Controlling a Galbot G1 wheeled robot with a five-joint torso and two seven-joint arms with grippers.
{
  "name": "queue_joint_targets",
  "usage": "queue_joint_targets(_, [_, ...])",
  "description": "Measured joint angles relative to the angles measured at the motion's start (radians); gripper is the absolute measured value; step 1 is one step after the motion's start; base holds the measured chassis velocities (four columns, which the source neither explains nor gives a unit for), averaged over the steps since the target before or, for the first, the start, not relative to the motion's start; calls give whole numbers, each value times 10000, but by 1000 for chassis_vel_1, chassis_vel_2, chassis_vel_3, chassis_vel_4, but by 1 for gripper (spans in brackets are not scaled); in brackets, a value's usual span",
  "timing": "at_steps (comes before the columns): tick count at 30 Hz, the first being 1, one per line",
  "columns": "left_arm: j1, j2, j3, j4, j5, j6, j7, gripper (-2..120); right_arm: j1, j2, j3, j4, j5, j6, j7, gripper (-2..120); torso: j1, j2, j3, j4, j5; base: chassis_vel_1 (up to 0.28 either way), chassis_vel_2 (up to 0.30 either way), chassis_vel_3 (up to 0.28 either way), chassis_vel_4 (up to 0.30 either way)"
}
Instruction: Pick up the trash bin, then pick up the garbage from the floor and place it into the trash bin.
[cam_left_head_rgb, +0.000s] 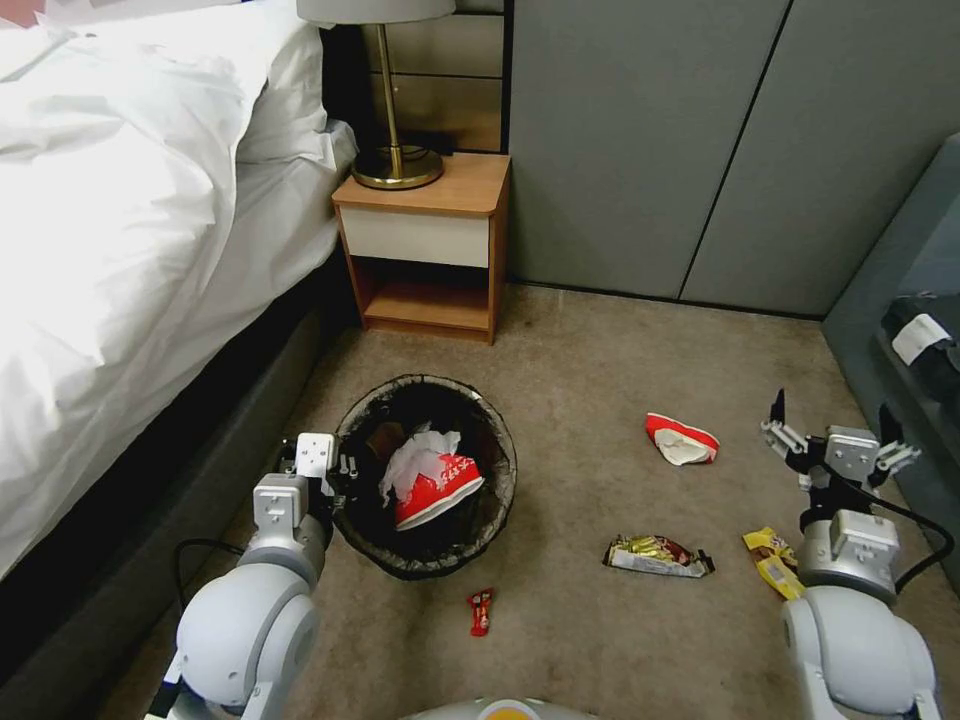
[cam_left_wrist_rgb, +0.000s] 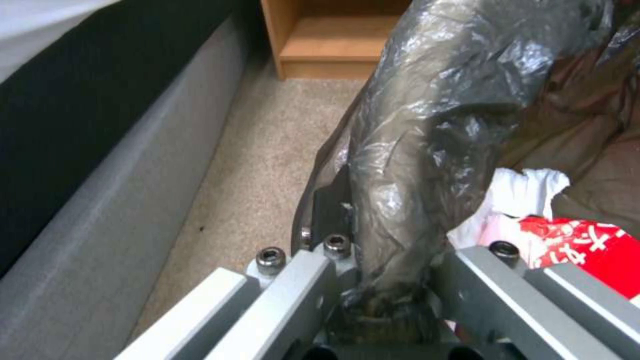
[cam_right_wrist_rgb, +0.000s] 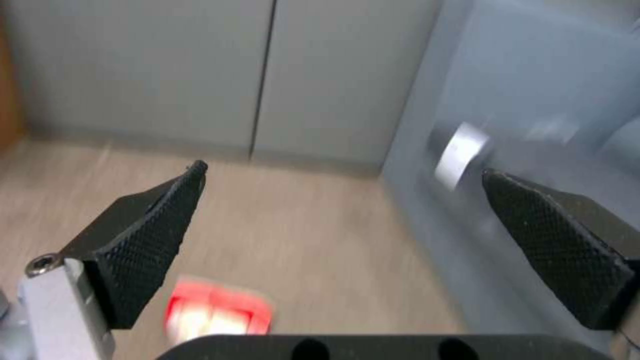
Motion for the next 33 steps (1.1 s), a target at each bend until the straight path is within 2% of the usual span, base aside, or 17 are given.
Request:
queue_joint_targets(1, [37, -6, -28, -1, 25, 0, 3, 0, 61, -400, 1, -183, 576, -1034, -435, 100, 0, 0, 0, 0, 4, 0, 0, 0, 0])
queue_joint_targets(2, [37, -6, -28, -1, 25, 0, 3, 0, 61, -400, 1, -183, 576, -1034, -435, 100, 0, 0, 0, 0, 4, 0, 0, 0, 0])
queue_joint_targets(4, [85, -52, -68, -17, 69, -6, 2, 0, 296, -978, 34, -651, 1725, -2619, -1068, 100, 0, 0, 1, -1, 2, 0, 0, 0, 0])
queue_joint_targets(5, [85, -52, -68, -17, 69, -6, 2, 0, 296, -978, 34, -651, 1725, -2619, -1068, 100, 0, 0, 1, -1, 2, 0, 0, 0, 0])
queue_joint_targets(7, [128, -126, -91, -74, 118, -8, -2, 0, 670, -1433, -3, -1235, 2859, -3789, -1267, 100, 0, 0, 0, -1, 3, 0, 0, 0, 0])
queue_joint_targets(8, [128, -126, -91, -74, 118, -8, -2, 0, 670, -1433, -3, -1235, 2859, -3789, -1267, 100, 0, 0, 0, -1, 3, 0, 0, 0, 0])
queue_joint_targets(10, [189, -146, -99, -114, 161, -11, -4, 0, 1076, -1931, -132, -1849, 4187, -4485, -1317, 100, 0, 0, 1, -1, 4, 0, 0, 0, 0])
queue_joint_targets(12, [205, -146, -112, -120, 174, -12, -9, 0, 1215, -2197, -245, -2118, 4519, -4597, -1336, 100, 1, 1, 0, 2, 1, 0, 0, 0, 0])
queue_joint_targets(14, [234, -144, -161, -148, 179, -12, -12, 0, 1385, -2837, -552, -2686, 4878, -4627, -1478, 100, 1, 1, 0, 1, 1, 0, 0, 0, 0])
queue_joint_targets(15, [234, -144, -161, -148, 179, -12, -12, 0, 1385, -2837, -552, -2686, 4878, -4627, -1478, 100, 1, 1, 0, 1, 1, 0, 0, 0, 0])
queue_joint_targets(18, [244, -148, -170, -148, 191, -12, -19, 0, 1683, -3461, -919, -3843, 5151, -4614, -1708, 100, 1, 0, 1, -1, 2, 0, 0, 0, 0])
queue_joint_targets(25, [245, -171, -130, -111, 246, -13, -26, 0, 2166, -3736, -1172, -5494, 5206, -4545, -1820, 100, 0, 0, 1, -1, 2, 0, 0, 0, 0])
queue_joint_targets(33, [242, -163, -118, -22, 283, -29, -26, 0, 2361, -3723, -1168, -6673, 4864, -4496, -1924, 100, 0, 0, 1, -2, 1, 0, 0, 0, 0])
